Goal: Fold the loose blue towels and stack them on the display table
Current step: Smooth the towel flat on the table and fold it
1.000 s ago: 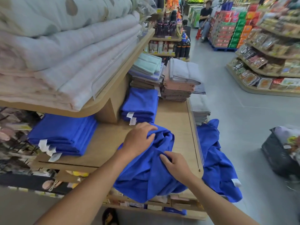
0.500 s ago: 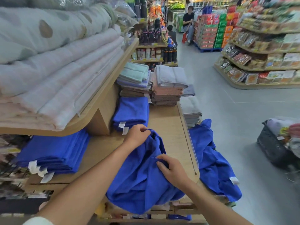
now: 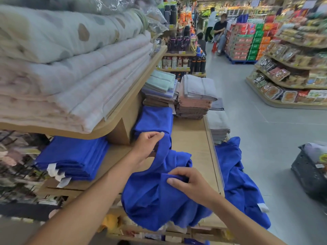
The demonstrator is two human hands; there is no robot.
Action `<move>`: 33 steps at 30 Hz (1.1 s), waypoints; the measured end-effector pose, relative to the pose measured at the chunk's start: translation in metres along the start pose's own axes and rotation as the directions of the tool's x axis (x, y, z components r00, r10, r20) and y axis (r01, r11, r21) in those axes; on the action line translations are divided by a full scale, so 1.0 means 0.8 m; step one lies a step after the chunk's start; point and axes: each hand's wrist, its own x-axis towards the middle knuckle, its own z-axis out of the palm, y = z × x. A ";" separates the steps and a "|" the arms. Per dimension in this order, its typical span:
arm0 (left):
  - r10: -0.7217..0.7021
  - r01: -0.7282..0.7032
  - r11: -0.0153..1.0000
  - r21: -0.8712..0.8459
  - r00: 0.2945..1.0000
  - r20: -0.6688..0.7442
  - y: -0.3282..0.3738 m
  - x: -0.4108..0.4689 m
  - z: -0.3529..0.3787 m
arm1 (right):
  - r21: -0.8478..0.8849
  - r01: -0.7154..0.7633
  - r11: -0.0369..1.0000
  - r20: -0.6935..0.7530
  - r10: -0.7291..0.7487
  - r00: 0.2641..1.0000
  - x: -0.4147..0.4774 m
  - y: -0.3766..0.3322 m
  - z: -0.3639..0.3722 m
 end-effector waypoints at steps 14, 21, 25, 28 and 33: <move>0.161 -0.158 0.987 -0.035 0.981 0.110 0.023 -0.080 0.011 | 0.065 0.072 0.995 -0.504 -0.029 0.863 0.051 -0.058 -0.006; 0.360 -0.379 0.909 0.171 0.924 0.131 0.079 -0.081 0.006 | 0.026 0.153 0.988 -0.423 -0.128 0.897 0.066 -0.094 -0.038; 0.435 -0.492 0.837 0.238 0.864 0.253 0.135 -0.077 0.001 | 0.031 0.248 0.968 -0.224 -0.235 0.946 0.079 -0.138 -0.081; 0.496 -0.561 0.787 0.256 0.822 0.279 0.184 -0.073 0.000 | 0.008 0.289 0.957 -0.095 -0.287 0.953 0.091 -0.177 -0.113; 0.608 -0.655 0.684 0.320 0.755 0.247 0.266 -0.067 -0.002 | -0.072 0.269 0.961 0.018 -0.268 0.963 0.102 -0.232 -0.150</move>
